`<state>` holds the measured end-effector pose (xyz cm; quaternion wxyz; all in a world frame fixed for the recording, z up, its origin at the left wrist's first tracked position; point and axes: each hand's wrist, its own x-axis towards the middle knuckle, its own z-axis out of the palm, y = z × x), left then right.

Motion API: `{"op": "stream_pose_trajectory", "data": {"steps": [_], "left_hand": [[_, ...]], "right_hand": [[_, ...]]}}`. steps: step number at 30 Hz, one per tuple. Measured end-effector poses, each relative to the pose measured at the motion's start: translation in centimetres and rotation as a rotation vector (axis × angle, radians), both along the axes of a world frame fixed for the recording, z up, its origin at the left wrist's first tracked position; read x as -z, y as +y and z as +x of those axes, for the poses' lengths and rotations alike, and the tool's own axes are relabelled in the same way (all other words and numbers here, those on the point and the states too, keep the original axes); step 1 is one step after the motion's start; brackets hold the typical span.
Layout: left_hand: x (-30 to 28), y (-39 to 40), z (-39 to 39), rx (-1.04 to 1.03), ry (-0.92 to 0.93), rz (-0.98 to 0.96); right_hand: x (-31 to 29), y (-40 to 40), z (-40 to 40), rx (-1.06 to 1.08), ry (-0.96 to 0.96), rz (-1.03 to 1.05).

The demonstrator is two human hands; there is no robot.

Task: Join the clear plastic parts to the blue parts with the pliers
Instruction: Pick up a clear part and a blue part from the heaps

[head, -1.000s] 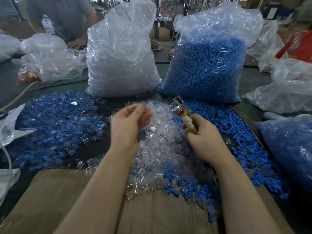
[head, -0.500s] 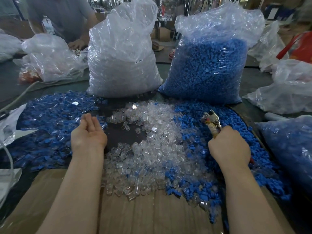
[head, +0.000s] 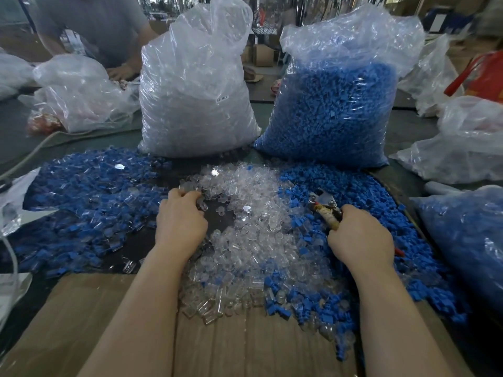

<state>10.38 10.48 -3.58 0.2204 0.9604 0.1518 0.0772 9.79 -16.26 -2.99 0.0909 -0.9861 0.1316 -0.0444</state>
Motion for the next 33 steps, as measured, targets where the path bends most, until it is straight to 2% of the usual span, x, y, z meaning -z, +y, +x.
{"op": "stream_pose_trajectory", "data": {"steps": [9, 17, 24, 33], "left_hand": [[-0.1, 0.1, -0.3, 0.024, -0.055, -0.011], [-0.6, -0.7, -0.5, -0.001, -0.146, -0.065], [-1.1, -2.2, -0.8, 0.136, -0.075, -0.026], [-1.0, -2.4, -0.5, 0.139, -0.033, -0.079]], "right_hand": [[-0.2, 0.1, 0.2, 0.022, -0.025, 0.066], [-0.1, 0.2, 0.4, 0.002, -0.236, 0.225], [-0.2, 0.8, 0.5, -0.074, -0.38, 0.338], [-0.2, 1.5, 0.6, -0.14, -0.376, 0.504]]}}
